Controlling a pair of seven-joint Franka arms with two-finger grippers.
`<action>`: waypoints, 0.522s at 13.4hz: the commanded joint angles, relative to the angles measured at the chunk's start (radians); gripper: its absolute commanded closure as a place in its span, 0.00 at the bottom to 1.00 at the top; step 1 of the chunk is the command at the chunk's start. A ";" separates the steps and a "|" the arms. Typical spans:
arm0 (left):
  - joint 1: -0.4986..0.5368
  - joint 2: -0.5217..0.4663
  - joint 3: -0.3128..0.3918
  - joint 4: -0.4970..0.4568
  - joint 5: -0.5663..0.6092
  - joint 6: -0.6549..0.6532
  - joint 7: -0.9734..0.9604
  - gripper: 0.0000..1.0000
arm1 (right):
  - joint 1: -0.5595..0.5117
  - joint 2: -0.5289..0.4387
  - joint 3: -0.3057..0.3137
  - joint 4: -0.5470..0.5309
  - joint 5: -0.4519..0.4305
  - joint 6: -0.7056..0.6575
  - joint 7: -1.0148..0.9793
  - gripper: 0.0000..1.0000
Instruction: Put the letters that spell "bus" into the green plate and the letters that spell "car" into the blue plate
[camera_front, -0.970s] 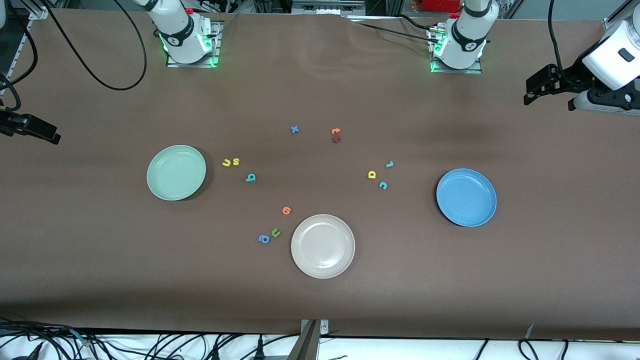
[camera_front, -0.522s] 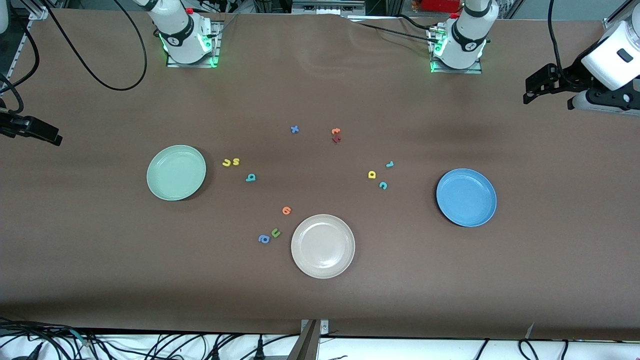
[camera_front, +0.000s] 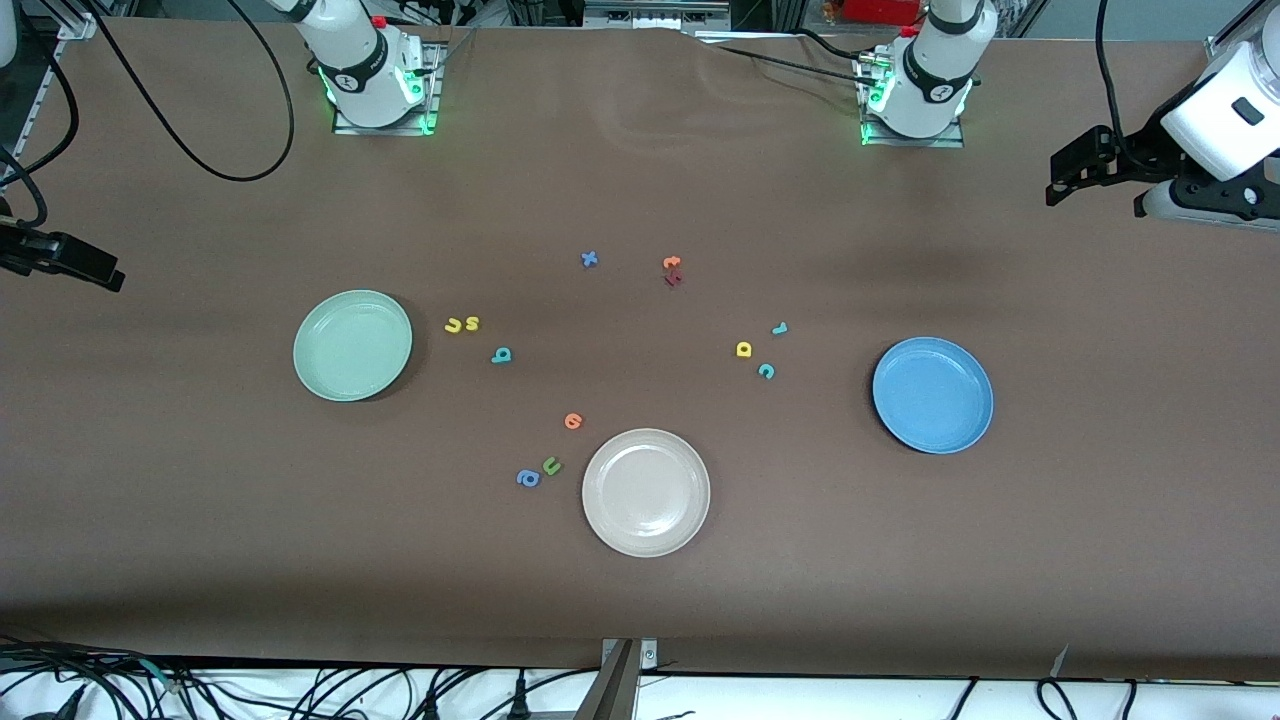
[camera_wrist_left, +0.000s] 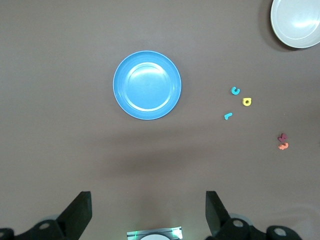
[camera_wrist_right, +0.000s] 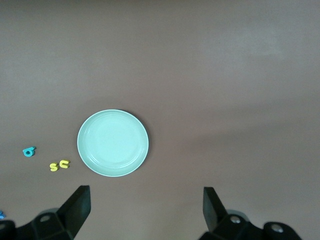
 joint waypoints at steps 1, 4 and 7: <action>0.001 0.005 -0.002 0.019 0.012 -0.019 0.001 0.00 | -0.004 -0.010 0.004 -0.014 0.000 0.012 0.000 0.01; -0.001 0.005 -0.002 0.019 0.014 -0.020 0.001 0.00 | -0.003 -0.013 0.004 -0.022 0.000 0.015 0.000 0.01; -0.008 0.003 -0.004 0.017 0.012 -0.020 -0.004 0.00 | -0.003 -0.013 0.004 -0.023 0.000 0.024 0.000 0.01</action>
